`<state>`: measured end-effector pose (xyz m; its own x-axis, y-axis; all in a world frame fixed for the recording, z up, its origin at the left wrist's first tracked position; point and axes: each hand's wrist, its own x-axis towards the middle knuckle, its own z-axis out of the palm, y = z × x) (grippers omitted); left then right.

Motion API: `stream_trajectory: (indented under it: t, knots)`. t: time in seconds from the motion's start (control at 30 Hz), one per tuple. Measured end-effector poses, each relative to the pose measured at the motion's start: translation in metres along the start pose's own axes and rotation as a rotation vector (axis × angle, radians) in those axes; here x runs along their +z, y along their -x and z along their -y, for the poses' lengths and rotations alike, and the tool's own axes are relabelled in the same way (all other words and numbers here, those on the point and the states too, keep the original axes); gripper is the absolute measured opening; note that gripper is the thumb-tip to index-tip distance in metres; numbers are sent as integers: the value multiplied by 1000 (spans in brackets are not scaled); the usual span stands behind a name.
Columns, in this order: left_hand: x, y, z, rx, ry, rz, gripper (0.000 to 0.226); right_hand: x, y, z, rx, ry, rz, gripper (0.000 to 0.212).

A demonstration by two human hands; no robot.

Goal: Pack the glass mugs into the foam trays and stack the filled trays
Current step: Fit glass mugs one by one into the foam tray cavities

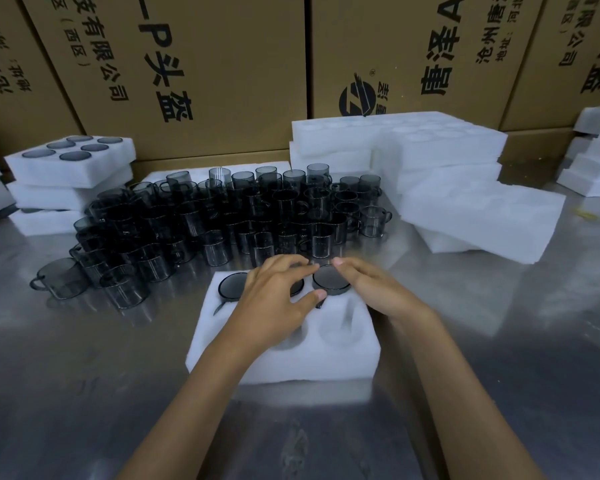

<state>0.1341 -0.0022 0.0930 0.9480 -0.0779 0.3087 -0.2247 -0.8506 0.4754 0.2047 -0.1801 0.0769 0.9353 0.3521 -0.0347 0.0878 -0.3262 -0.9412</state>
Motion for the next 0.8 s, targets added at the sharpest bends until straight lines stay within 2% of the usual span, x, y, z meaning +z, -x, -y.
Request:
stream_trajectory:
  t: [0.1,0.37,0.43,0.53,0.7,0.8]
  knots:
    - [2,-1,1,-34,-88,36,48,5,-4,-4,5,-9,-32,9]
    - [1,3,-4,-44,-92,19,43,10,-2,-4,11,-156,-103,10]
    - [1,5,-4,-53,-103,11,43,10,-3,-5,10,-256,-174,19]
    - [1,5,-5,-66,-132,-17,42,9,-12,-8,-14,-326,-276,16]
    - [1,4,-4,-106,-203,-36,42,4,-47,-4,88,-294,-226,33]
    - [-3,1,-5,-104,-200,-17,40,2,-68,0,74,-210,-186,38]
